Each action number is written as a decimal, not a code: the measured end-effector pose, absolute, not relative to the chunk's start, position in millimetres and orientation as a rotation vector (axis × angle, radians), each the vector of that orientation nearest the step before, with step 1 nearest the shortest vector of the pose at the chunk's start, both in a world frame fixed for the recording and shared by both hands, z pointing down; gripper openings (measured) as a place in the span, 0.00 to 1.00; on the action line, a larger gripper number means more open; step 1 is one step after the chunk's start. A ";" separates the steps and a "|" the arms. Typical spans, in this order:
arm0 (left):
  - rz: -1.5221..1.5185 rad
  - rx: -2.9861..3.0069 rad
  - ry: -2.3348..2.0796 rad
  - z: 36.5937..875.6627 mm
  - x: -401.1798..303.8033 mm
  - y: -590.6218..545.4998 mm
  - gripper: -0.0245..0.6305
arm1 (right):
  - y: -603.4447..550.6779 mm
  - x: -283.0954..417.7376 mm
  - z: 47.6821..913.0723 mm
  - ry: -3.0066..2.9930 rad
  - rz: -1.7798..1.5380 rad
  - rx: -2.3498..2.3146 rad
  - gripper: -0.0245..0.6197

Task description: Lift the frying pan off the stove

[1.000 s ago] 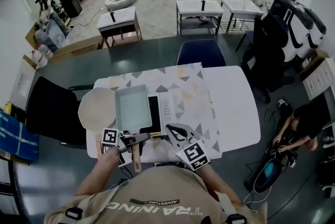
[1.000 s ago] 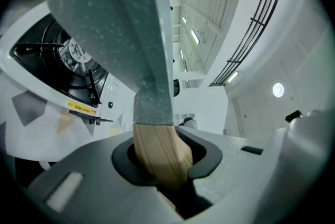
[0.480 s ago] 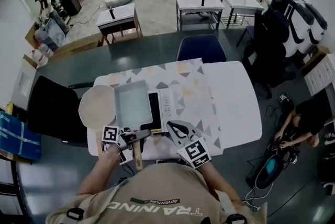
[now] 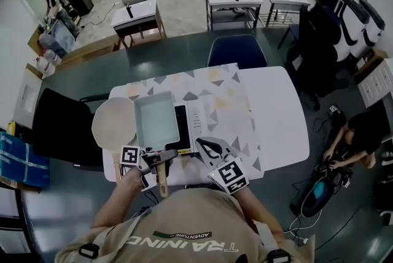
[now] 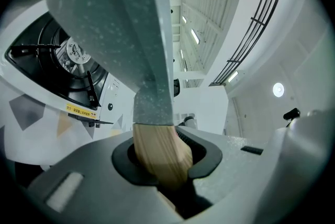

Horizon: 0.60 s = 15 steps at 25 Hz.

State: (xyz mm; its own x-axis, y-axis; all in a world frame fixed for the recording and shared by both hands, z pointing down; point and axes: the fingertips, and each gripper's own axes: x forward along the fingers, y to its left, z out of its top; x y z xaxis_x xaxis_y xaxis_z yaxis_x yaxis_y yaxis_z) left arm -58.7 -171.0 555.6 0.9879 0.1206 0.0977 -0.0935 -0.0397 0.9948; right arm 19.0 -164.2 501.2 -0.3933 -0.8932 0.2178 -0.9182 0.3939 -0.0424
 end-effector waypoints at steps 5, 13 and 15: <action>0.167 1.598 0.027 557.2 -57.6 -173.2 0.16 | -165.6 19.4 505.2 -2.480 0.249 1.620 0.04; 0.176 1.587 0.025 560.6 -58.4 -175.2 0.16 | -168.8 16.9 505.5 -2.482 0.248 1.613 0.04; 0.177 1.589 0.027 561.6 -57.7 -175.7 0.16 | -168.9 18.5 506.7 -2.479 0.251 1.614 0.04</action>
State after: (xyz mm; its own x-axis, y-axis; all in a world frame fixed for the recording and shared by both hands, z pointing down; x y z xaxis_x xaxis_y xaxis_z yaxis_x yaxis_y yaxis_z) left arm -57.7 -175.7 561.6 0.9871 0.1280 0.0965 -0.0936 -0.0283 0.9952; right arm 18.5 -168.9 506.7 -0.3982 -0.8866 0.2351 -0.9158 0.3990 -0.0466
